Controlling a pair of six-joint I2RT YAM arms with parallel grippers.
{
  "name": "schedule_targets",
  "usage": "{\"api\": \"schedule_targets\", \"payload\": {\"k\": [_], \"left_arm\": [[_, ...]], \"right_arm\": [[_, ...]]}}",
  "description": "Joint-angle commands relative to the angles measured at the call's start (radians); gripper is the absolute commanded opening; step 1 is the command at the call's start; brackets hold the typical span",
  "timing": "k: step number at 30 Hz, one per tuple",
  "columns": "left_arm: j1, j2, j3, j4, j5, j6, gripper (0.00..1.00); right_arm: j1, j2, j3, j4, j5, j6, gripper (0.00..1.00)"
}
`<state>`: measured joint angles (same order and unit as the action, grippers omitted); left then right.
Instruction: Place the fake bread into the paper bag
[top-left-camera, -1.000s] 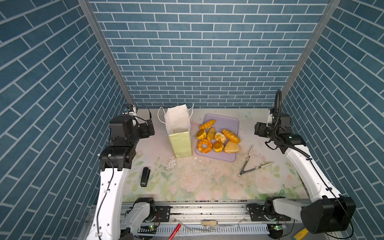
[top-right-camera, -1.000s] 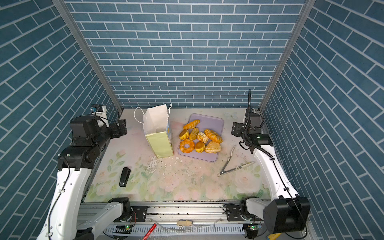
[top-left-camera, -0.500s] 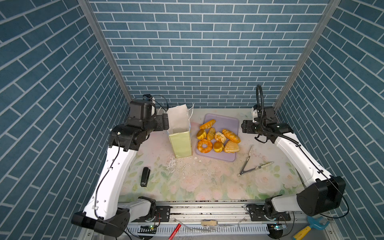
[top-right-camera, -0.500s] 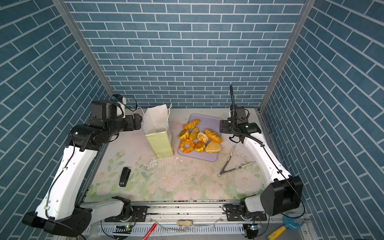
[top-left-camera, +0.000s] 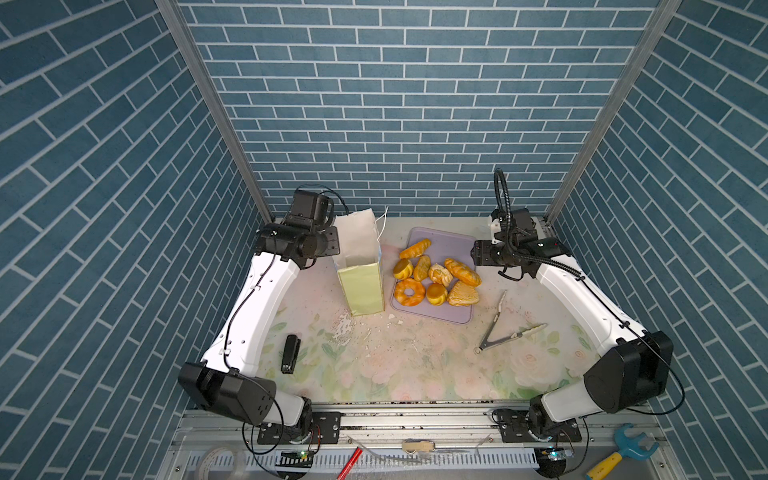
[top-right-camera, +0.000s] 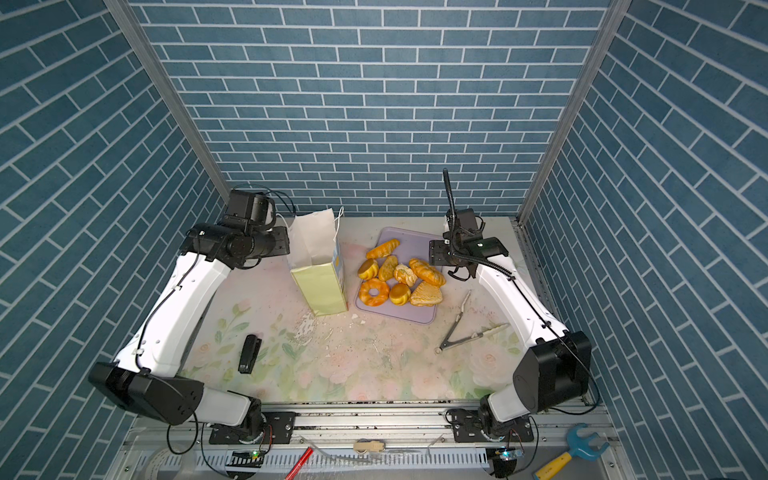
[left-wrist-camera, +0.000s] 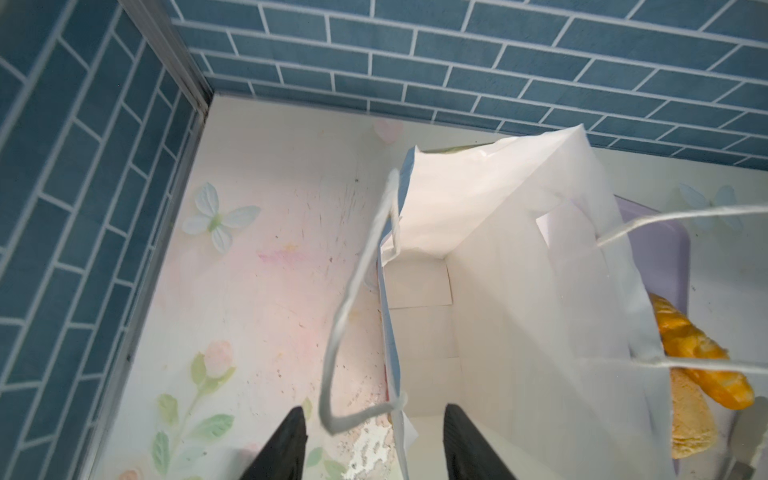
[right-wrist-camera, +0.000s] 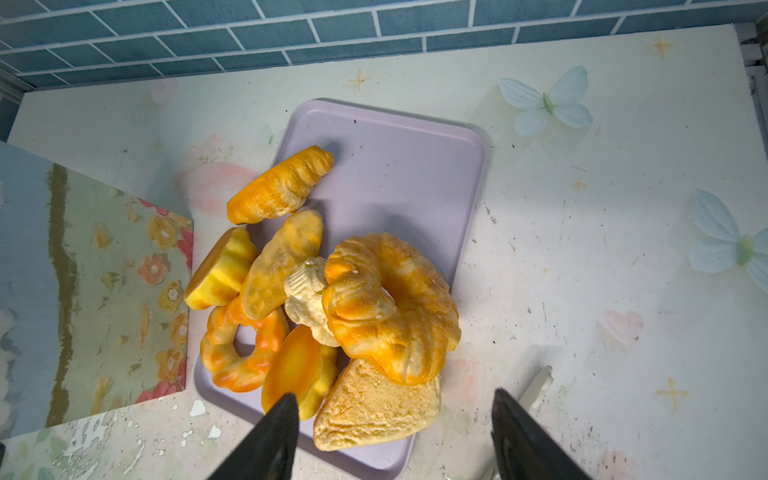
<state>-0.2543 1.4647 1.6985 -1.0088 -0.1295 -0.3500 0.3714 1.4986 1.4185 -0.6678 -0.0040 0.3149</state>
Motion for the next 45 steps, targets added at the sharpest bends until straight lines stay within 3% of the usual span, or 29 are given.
{"api": "schedule_targets", "payload": {"k": [1, 7, 10, 18, 27, 29, 31, 37, 41, 45], "left_arm": [[0.02, 0.005, 0.021, 0.027, 0.026, 0.005, 0.43], [0.051, 0.062, 0.059, -0.014, 0.073, 0.054, 0.15], [0.075, 0.065, 0.071, -0.017, 0.094, 0.072, 0.07], [0.125, 0.111, 0.123, -0.053, 0.137, 0.121, 0.01], [0.129, 0.138, 0.155, -0.06, 0.158, 0.117, 0.01], [0.128, 0.107, 0.119, -0.044, 0.155, 0.108, 0.05], [0.128, 0.078, 0.087, -0.037, 0.153, 0.101, 0.19], [0.128, 0.011, 0.038, -0.036, 0.15, 0.089, 0.36], [0.128, -0.049, 0.01, -0.011, 0.175, 0.093, 0.59], [0.127, -0.122, -0.033, 0.039, 0.216, 0.079, 0.67]], "right_arm": [[0.01, 0.007, 0.034, -0.033, -0.002, 0.026, 0.72], [0.011, 0.026, 0.055, -0.041, 0.003, 0.027, 0.7], [0.015, 0.039, 0.076, -0.05, 0.004, 0.026, 0.69], [0.025, 0.04, 0.093, -0.051, 0.037, 0.03, 0.67], [0.026, 0.052, 0.113, -0.082, 0.045, 0.056, 0.67], [0.026, 0.049, 0.112, -0.085, 0.047, 0.061, 0.67], [0.027, 0.051, 0.115, -0.092, 0.044, 0.065, 0.67], [0.027, 0.059, 0.139, -0.123, 0.044, 0.083, 0.67], [0.03, 0.055, 0.155, -0.169, 0.066, 0.114, 0.68], [0.027, 0.047, 0.147, -0.239, 0.131, 0.194, 0.72]]}}
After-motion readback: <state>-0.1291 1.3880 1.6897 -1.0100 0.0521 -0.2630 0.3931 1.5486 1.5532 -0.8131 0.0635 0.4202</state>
